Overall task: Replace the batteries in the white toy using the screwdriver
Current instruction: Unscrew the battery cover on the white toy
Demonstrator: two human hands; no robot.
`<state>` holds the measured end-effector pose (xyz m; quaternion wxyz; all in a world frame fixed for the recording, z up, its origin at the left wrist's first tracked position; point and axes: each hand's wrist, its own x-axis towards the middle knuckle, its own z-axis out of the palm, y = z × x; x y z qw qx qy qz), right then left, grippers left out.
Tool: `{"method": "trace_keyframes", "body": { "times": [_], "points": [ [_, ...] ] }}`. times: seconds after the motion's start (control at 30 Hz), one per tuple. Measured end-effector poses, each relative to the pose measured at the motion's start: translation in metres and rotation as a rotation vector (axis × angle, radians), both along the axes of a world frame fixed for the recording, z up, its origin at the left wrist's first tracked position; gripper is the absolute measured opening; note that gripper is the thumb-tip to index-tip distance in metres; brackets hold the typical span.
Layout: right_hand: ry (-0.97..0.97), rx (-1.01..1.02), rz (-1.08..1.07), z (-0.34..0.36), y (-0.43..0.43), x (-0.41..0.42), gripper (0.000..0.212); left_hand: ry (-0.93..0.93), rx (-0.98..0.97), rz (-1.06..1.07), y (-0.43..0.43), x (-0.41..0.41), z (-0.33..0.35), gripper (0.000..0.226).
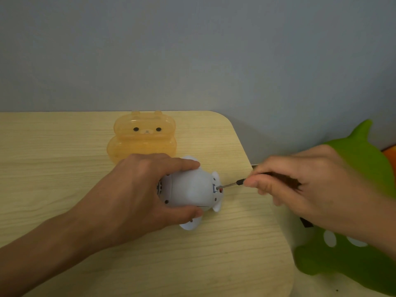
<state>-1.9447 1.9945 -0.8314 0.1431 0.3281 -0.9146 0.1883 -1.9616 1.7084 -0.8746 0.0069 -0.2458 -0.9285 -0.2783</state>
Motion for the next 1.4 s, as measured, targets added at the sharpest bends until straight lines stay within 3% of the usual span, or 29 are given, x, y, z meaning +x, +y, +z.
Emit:
{"method": "trace_keyframes", "body": {
  "times": [0.07, 0.1, 0.23, 0.3, 0.33, 0.43, 0.5, 0.63, 0.77, 0.9, 1.27, 1.4],
  "points": [
    [0.011, 0.074, -0.06, -0.009, 0.004, -0.002, 0.074, 0.006, 0.004, 0.007, -0.001, 0.0, 0.0, 0.08],
    [0.017, 0.071, -0.065, -0.011, 0.007, -0.003, 0.073, 0.007, 0.007, 0.008, -0.001, -0.001, 0.0, 0.08],
    [-0.021, 0.004, -0.003, -0.002, 0.008, -0.004, 0.021, 0.003, 0.019, 0.0, -0.001, -0.001, 0.0, 0.08],
    [-0.016, -0.02, 0.035, -0.002, 0.007, -0.005, 0.015, 0.006, 0.021, -0.005, 0.0, 0.0, 0.001, 0.08],
    [-0.013, -0.03, 0.031, -0.005, 0.007, -0.006, 0.021, 0.007, 0.02, -0.006, 0.0, 0.0, 0.001, 0.08],
    [-0.032, 0.035, -0.066, -0.017, 0.006, -0.009, 0.065, 0.005, 0.031, -0.011, 0.0, 0.0, 0.001, 0.079],
    [-0.068, 0.001, -0.101, -0.02, 0.009, -0.011, 0.07, 0.002, 0.045, -0.016, 0.001, 0.001, 0.002, 0.079],
    [-0.061, -0.316, -0.246, -0.021, 0.015, -0.031, 0.042, 0.0, 0.027, -0.026, 0.002, 0.002, 0.005, 0.076],
    [-0.147, -0.273, -0.302, -0.048, 0.004, -0.054, 0.009, -0.009, 0.032, -0.046, 0.006, 0.002, 0.007, 0.073],
    [-0.181, -0.208, -0.28, -0.068, -0.008, -0.064, 0.004, -0.001, 0.049, -0.065, 0.008, 0.002, 0.007, 0.071],
    [-0.217, -0.147, -0.273, -0.074, -0.007, -0.06, 0.018, -0.004, 0.057, -0.083, 0.007, -0.001, 0.007, 0.068],
    [-0.318, -0.28, -0.194, -0.054, 0.0, -0.039, 0.03, 0.011, 0.059, -0.078, 0.007, -0.002, 0.002, 0.07]
  ]
}}
